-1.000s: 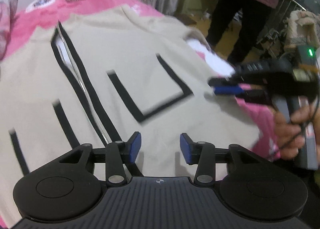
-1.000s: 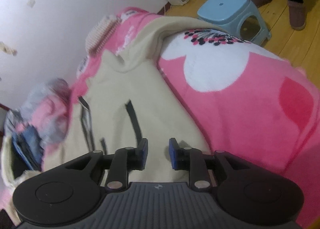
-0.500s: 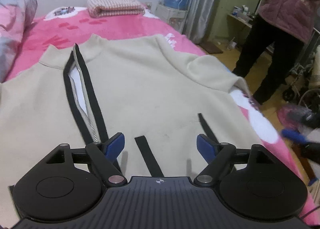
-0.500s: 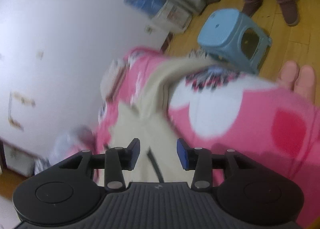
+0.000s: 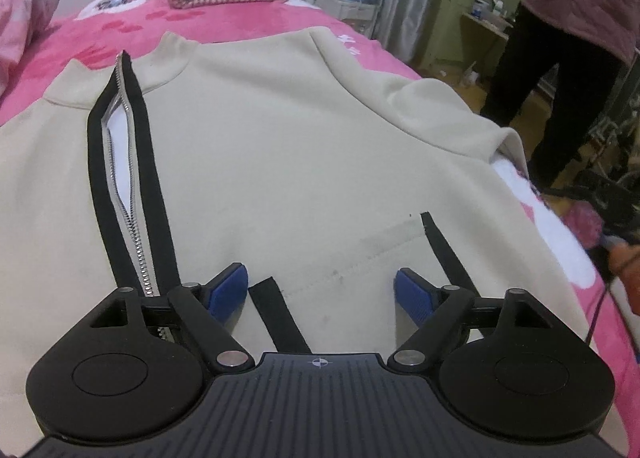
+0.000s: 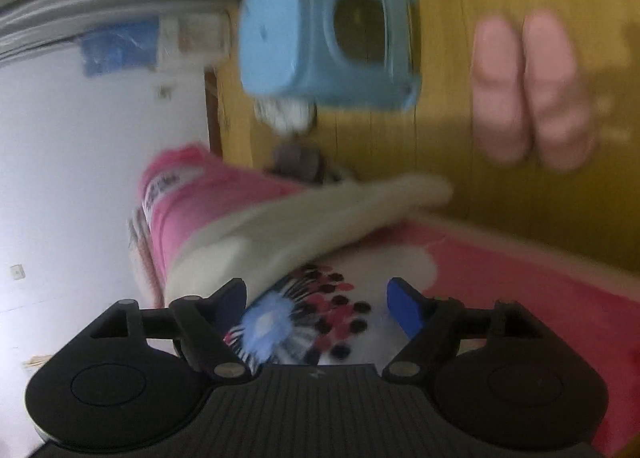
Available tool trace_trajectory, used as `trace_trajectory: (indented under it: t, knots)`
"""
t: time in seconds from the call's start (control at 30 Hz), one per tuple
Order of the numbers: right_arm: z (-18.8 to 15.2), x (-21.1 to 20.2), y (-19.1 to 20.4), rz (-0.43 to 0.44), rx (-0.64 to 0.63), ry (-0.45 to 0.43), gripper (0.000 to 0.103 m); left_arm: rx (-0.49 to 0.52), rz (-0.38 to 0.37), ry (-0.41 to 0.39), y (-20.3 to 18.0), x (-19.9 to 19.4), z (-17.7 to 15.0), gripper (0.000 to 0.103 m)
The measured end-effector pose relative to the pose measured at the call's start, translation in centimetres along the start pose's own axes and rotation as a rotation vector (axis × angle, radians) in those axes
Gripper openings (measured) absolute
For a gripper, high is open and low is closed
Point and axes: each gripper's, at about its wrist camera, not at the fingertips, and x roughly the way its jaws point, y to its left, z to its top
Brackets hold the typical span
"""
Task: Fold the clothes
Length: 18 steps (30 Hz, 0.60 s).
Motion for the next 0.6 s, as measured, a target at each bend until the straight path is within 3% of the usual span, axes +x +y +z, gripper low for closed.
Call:
trace_trajectory:
  t: [0.07,0.17,0.27,0.3,0.37,0.5,0.6]
  knots:
    - [0.8,2.2,-0.2,-0.005,0.025,0.043,0.08,0.014,0.009,-0.001,-0.3,-0.1,-0.1,0.084]
    - [1.3,4.7,-0.4,0.076,0.083,0.062,0.078,0.018,0.013,-0.001,-0.3,0.0,-0.1,0.084]
    - [1.2,5.5,0.2,0.109,0.071,0.005,0.049,0.01,0.012,-0.001,-0.2,0.1,-0.1,0.084]
    - [1.1,5.3,0.5,0.109,0.059,-0.023,0.03,0.011,0.014,-0.001,-0.2,0.1,-0.1,0.084]
    - [1.1,4.6,1.1,0.104,0.039,-0.085,0.012,0.015,0.02,0.0,-0.3,0.3,-0.1,0.084]
    - [0.5,1.8,3.1,0.161,-0.042,-0.243,0.005,0.005,0.025,-0.001,-0.3,0.3,-0.1,0.084]
    - [-0.8,-0.8,6.2,0.277,-0.153,-0.302,0.005,-0.02,0.011,0.0,0.1,0.2,0.0,0.084]
